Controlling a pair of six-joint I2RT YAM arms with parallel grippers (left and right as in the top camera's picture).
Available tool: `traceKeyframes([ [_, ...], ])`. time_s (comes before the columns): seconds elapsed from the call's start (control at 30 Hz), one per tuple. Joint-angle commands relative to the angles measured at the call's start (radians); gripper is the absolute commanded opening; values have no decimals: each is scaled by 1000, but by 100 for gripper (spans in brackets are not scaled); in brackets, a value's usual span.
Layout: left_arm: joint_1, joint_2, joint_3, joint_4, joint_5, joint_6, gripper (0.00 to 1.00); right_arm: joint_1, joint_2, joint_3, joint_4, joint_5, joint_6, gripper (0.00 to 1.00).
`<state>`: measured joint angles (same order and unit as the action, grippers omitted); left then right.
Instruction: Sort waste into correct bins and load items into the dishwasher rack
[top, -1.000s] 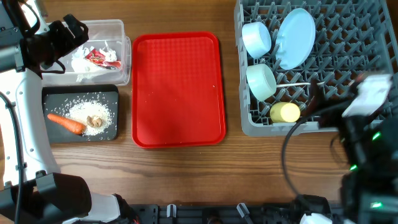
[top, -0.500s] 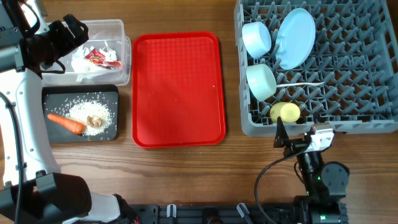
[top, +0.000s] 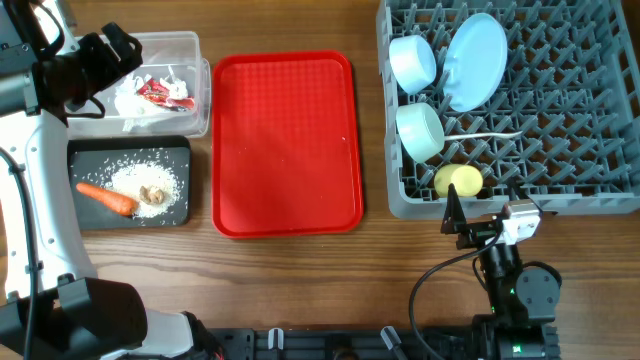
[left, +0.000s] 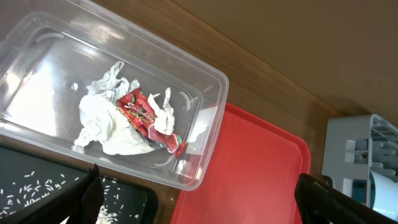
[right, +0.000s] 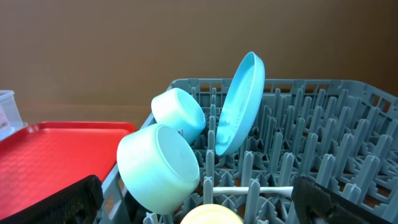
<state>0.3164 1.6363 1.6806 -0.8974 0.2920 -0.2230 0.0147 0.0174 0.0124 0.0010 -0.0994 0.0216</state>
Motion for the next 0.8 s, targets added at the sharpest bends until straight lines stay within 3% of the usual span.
traceKeyframes([
  [0.0,2,1,6,2,-2,5,100,6,-13,-8,6,14,5,100],
  [0.57,-4,-21,6,2,-2,5,100,6,-13,-8,6,14,5,100],
  [0.77,-164,-184,-20,9,-23,11,100,6,-13,-8,6,14,5,100],
])
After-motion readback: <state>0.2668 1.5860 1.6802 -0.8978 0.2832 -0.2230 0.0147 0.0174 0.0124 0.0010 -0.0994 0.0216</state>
